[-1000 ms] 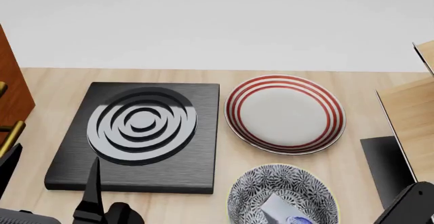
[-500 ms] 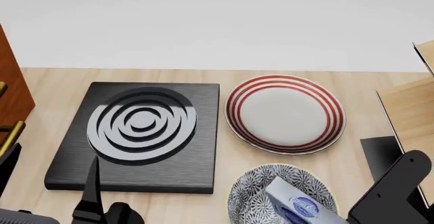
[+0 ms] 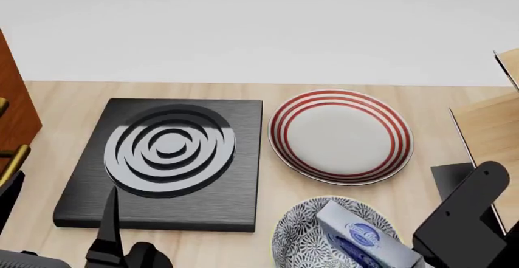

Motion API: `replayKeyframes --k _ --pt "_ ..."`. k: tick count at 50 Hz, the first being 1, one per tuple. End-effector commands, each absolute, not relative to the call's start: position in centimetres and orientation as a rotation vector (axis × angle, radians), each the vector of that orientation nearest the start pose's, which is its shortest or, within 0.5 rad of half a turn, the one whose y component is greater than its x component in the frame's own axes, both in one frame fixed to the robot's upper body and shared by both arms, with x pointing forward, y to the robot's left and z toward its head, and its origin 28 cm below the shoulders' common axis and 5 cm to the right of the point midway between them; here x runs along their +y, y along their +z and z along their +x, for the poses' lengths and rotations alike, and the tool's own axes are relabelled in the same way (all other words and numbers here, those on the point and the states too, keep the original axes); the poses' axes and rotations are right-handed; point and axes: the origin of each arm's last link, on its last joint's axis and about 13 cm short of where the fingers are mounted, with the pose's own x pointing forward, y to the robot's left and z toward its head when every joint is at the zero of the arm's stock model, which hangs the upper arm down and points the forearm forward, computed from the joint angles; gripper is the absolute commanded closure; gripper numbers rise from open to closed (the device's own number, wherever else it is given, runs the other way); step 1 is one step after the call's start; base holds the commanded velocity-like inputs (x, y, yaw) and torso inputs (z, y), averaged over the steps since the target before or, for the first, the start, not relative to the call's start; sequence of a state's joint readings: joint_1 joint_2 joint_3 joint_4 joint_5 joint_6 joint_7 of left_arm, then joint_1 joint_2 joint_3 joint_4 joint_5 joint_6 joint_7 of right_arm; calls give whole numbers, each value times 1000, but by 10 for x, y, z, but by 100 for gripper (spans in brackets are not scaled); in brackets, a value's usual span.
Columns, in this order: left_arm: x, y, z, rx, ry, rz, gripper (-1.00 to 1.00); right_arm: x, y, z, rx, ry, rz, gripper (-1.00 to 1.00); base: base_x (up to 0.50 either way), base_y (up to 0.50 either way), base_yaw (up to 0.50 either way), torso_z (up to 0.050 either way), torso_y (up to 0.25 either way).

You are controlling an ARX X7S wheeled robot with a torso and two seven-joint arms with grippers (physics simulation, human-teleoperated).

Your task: Pick up the cream cheese and put it in the bowl.

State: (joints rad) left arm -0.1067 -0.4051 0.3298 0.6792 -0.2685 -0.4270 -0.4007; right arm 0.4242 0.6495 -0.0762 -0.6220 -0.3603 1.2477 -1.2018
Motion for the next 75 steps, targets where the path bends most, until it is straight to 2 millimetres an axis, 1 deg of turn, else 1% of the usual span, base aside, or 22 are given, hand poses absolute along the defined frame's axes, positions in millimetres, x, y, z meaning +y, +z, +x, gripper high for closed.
replayKeyframes --k 1,7,14,23,27,37,43,46,50,56,63,72,75 --pt "198 120 193 -223 -108 108 -100 -234 204 219 517 553 -541 100 0 0 0 0 10" --pt "198 121 192 -230 -104 107 -100 -232 206 225 528 602 -575 100 0 0 0 0 0" --pt "198 120 192 -229 -102 109 -100 -230 212 230 524 603 -592 100 0 0 0 0 0" --pt "198 120 193 -230 -103 108 -100 -230 214 237 538 599 -600 100 0 0 0 0 1" --pt "198 120 193 -231 -103 109 -100 -229 211 241 558 615 -609 100 0 0 0 0 0" --pt "198 121 193 -234 -99 107 -100 -227 218 252 573 627 -641 100 0 0 0 0 0" --pt "198 121 192 -236 -99 106 -100 -224 216 257 592 636 -660 100 0 0 0 0 2" --pt "198 120 192 -238 -103 108 -100 -226 216 259 600 627 -656 100 0 0 0 0 0" --pt "199 121 192 -239 -100 104 -100 -226 217 259 605 627 -656 100 0 0 0 0 0" --pt "198 121 192 -241 -104 103 -100 -225 212 260 628 637 -648 100 0 0 0 0 0" --pt "198 121 192 -242 -105 102 -100 -224 212 263 639 656 -661 100 0 0 0 0 1" --pt "198 121 192 -241 -103 101 -100 -222 212 271 650 682 -681 100 0 0 0 1 0" --pt "198 121 192 -242 -103 101 -100 -224 215 274 639 674 -683 100 0 0 0 0 0"
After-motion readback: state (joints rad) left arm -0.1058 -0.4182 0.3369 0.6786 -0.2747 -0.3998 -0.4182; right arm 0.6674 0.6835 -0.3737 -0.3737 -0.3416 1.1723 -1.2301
